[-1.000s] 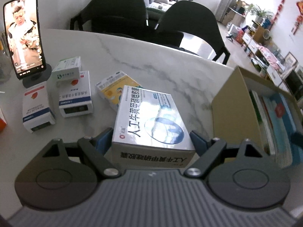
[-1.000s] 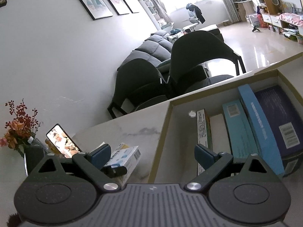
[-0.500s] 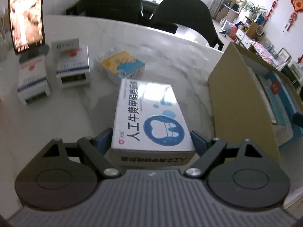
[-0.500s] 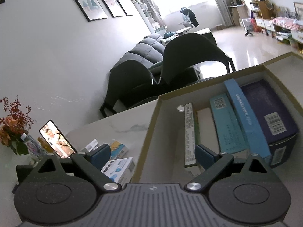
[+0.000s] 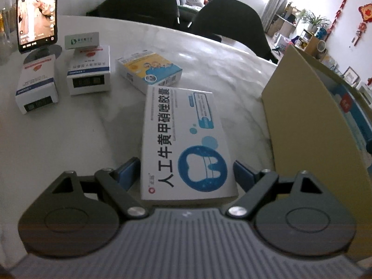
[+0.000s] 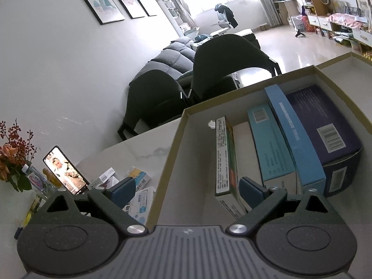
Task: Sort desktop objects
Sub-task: 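Carry the white box to the cardboard box with the left tool while the right tool grasps a barcode box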
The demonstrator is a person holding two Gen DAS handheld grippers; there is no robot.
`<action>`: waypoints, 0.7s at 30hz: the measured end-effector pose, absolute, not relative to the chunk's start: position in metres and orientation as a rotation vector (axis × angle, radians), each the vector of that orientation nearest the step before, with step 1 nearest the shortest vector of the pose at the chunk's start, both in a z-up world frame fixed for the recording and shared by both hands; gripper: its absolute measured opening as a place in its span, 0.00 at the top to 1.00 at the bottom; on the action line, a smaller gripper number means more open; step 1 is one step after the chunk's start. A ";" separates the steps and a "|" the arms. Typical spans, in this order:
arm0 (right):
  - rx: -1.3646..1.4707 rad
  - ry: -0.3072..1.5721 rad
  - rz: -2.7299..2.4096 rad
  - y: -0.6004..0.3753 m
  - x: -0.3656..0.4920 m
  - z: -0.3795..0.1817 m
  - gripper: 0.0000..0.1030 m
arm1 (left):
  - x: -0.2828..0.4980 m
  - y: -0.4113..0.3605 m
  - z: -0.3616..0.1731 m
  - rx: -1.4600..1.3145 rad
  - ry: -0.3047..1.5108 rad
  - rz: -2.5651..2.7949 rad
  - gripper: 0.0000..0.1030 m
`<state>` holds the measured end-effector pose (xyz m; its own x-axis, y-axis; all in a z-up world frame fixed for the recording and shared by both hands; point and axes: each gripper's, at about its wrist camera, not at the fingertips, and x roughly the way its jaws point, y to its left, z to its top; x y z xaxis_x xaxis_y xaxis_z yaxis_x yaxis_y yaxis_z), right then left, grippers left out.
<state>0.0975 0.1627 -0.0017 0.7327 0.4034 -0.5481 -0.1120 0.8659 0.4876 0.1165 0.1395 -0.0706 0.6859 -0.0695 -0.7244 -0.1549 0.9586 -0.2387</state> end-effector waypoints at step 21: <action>0.566 0.744 0.396 0.159 0.100 0.000 0.06 | 0.075 0.156 -0.037 -0.465 0.608 0.086 0.21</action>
